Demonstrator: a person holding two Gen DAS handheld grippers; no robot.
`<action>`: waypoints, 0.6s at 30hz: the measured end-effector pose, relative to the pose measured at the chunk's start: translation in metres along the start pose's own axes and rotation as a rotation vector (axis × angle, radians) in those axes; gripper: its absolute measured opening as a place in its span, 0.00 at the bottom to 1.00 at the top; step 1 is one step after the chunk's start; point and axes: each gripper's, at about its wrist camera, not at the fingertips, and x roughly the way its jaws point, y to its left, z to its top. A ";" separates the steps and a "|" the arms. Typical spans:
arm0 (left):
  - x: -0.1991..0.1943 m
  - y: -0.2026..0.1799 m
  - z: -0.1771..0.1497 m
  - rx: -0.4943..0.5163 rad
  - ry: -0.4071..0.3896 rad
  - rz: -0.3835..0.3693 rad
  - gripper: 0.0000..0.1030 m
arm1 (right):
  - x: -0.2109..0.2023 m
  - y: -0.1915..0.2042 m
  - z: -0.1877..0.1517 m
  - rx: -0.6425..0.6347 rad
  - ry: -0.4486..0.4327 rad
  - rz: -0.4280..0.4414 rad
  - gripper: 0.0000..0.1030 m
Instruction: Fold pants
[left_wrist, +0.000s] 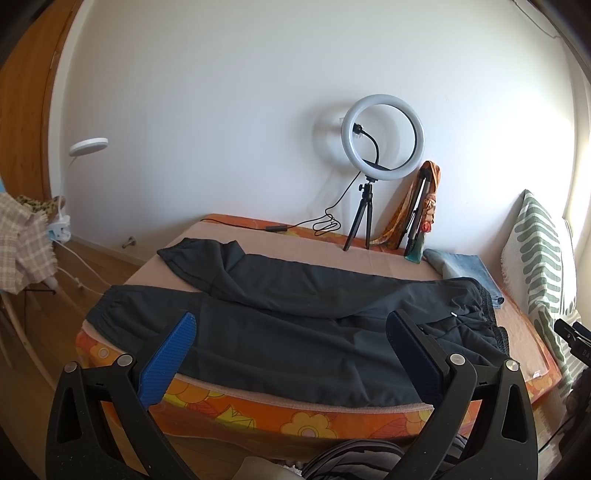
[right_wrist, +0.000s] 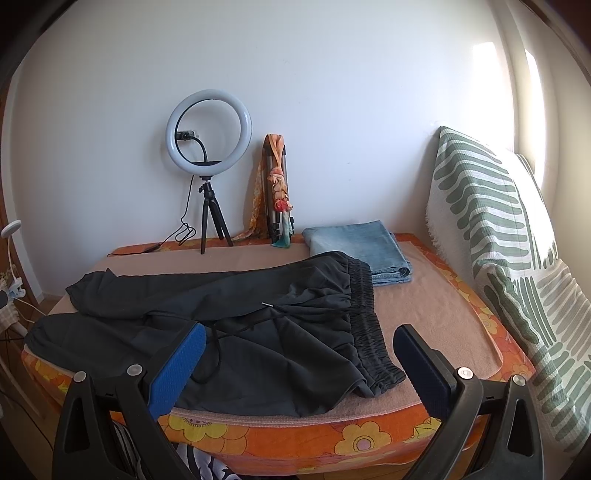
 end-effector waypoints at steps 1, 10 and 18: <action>0.000 0.001 0.000 0.000 0.000 -0.001 0.99 | 0.000 0.000 0.000 0.000 0.000 0.000 1.00; 0.001 0.001 -0.001 0.000 0.000 0.001 0.99 | 0.000 0.000 0.000 -0.001 0.000 0.000 1.00; 0.007 0.004 -0.003 -0.001 0.008 0.015 0.99 | 0.003 0.001 0.001 -0.006 0.004 0.001 1.00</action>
